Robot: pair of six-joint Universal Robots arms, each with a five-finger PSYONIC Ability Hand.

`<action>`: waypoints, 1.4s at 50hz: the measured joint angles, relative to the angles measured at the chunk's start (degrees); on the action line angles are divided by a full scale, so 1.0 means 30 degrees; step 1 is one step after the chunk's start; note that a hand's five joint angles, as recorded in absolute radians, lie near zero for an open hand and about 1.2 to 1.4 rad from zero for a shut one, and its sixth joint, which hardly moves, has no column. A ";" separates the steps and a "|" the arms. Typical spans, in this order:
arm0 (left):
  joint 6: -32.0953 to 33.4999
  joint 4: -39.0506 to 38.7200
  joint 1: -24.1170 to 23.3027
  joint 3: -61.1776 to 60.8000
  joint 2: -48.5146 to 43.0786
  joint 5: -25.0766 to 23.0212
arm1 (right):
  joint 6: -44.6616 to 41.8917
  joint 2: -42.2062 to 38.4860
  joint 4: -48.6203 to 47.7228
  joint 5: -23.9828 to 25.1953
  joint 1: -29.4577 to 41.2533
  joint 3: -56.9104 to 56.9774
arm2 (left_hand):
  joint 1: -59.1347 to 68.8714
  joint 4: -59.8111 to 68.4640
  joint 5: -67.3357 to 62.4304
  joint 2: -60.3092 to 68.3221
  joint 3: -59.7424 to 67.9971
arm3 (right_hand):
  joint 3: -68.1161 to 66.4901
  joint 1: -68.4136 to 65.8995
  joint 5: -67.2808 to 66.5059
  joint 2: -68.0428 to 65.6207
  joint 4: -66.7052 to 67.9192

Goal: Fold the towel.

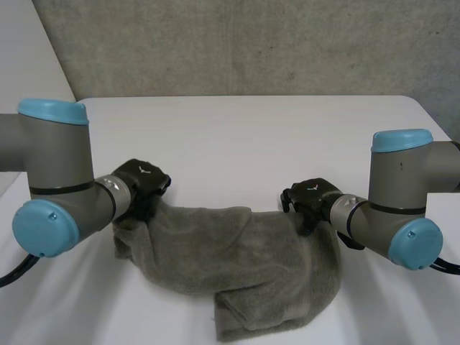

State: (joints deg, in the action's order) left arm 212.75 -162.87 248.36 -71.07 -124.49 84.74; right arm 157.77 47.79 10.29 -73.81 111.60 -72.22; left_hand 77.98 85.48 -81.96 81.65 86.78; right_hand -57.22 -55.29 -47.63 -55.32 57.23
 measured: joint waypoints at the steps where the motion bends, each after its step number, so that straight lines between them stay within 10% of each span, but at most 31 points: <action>1: -0.0013 0.0001 0.0035 0.0013 0.0051 -0.0001 | 0.0002 0.0014 0.0000 0.0004 -0.0011 -0.0016 | 0.0000 0.0000 0.0002 0.0000 0.0002 | -0.0554 -0.0285 -0.0584 -0.0237 0.0569; 13: -0.0620 -0.0026 0.0764 0.0183 0.0943 -0.0034 | 0.0079 0.0691 -0.0012 0.0077 -0.0230 -0.0599 | 0.0002 0.0000 0.0000 0.0000 0.0020 | -0.4682 -0.5791 -0.4953 -0.5368 0.4685; 30: -0.1964 -0.0070 0.1016 -0.0929 0.2065 -0.0163 | 0.0145 0.3327 -0.1555 0.0171 -0.0251 -0.4136 | 0.0148 0.0000 0.0000 0.0000 0.0026 | 0.9868 0.9313 1.0588 0.9151 -0.9864; 70: -0.3152 -0.0922 0.1294 -0.2097 0.2557 -0.0282 | -0.0028 0.3451 -0.4671 -0.0506 -0.2064 -0.7005 | 0.0166 0.0000 0.0000 0.0003 0.0024 | 0.5330 0.4662 0.5814 0.4778 -0.5362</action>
State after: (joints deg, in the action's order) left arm 203.29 -165.63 252.24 -77.37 -116.82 83.90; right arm 157.68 58.14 -3.72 -75.33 105.41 -93.23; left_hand 78.48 85.48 -81.96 81.66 86.85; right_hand -41.23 -41.30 -30.19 -40.99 41.15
